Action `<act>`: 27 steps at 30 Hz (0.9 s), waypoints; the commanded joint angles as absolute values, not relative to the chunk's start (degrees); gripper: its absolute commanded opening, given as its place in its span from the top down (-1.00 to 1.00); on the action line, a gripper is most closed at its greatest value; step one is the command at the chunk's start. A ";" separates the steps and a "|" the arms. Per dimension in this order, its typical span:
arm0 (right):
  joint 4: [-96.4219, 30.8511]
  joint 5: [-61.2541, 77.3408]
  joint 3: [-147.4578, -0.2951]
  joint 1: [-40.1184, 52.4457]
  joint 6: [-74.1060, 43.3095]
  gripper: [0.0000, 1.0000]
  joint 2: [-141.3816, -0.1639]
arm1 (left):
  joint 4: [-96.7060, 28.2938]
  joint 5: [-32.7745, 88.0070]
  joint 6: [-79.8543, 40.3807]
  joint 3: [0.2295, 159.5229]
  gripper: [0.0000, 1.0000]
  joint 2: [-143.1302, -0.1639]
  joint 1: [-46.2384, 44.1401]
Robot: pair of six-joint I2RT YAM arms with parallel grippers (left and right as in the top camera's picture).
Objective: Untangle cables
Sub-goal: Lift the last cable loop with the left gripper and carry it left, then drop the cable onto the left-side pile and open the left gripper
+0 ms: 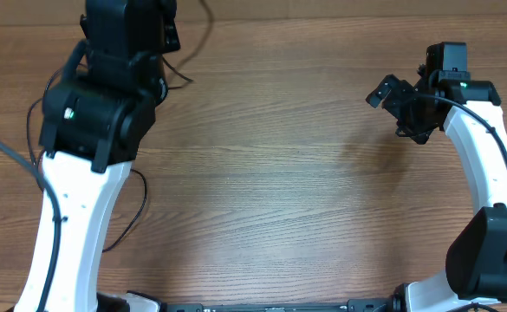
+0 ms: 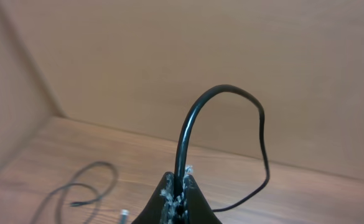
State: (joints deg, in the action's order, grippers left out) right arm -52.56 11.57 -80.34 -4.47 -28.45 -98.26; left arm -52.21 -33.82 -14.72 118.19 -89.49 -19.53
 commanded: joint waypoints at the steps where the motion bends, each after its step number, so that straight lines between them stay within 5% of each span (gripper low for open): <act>1: -52.38 11.14 -80.68 -4.58 -28.29 -1.00 -97.84 | -51.55 -40.91 -13.93 118.61 0.91 -92.29 -15.81; 23: -52.38 11.14 -80.68 -4.58 -28.29 -1.00 -97.84 | -66.74 -26.96 -37.85 116.95 0.92 -101.06 11.86; 25: -52.38 11.14 -80.68 -4.58 -28.29 -1.00 -97.84 | -67.90 -26.94 -38.39 116.71 0.82 -101.06 13.58; 27: -52.38 11.14 -80.68 -4.58 -28.29 -1.00 -97.84 | -69.04 -26.94 -38.41 116.71 0.49 -101.14 15.20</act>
